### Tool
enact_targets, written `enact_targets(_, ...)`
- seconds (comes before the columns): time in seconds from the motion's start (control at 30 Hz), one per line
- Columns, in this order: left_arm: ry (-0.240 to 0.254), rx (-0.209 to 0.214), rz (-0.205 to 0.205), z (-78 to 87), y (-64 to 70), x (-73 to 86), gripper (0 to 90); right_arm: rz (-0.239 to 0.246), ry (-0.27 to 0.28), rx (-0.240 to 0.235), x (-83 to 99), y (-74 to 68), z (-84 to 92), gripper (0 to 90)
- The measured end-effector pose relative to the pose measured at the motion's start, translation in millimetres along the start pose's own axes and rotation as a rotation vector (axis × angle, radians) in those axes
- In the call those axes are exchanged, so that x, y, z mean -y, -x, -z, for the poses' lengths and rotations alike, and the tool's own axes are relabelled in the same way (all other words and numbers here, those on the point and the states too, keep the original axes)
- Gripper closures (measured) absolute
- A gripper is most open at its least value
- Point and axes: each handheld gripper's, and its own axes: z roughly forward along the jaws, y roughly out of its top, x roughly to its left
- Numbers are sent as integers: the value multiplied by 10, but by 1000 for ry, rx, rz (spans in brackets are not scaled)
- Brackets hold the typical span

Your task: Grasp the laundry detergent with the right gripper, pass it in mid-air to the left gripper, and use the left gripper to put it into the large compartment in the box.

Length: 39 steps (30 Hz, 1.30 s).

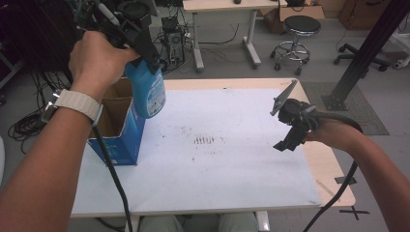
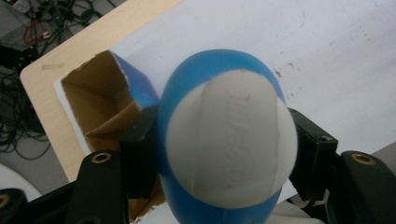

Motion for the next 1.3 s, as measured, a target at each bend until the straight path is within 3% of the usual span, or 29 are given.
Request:
enact_targets(0.27,7,-23,60,117,-134,38,381,13,4,-26,-29,11,-19,52)
enact_targets(0.57,22,-65,204,216,-380,116,381,15,11,-27,-10,52,-14,55)
enact_targets(0.83,32,-97,318,175,-645,258,381,19,26,-25,-10,49,5,55)
enact_targets(1.13,31,-134,380,35,-838,399,382,17,19,-27,-10,49,-31,55)
enact_targets(1.3,12,-148,378,-118,-902,467,381,16,24,-34,3,50,-65,56)
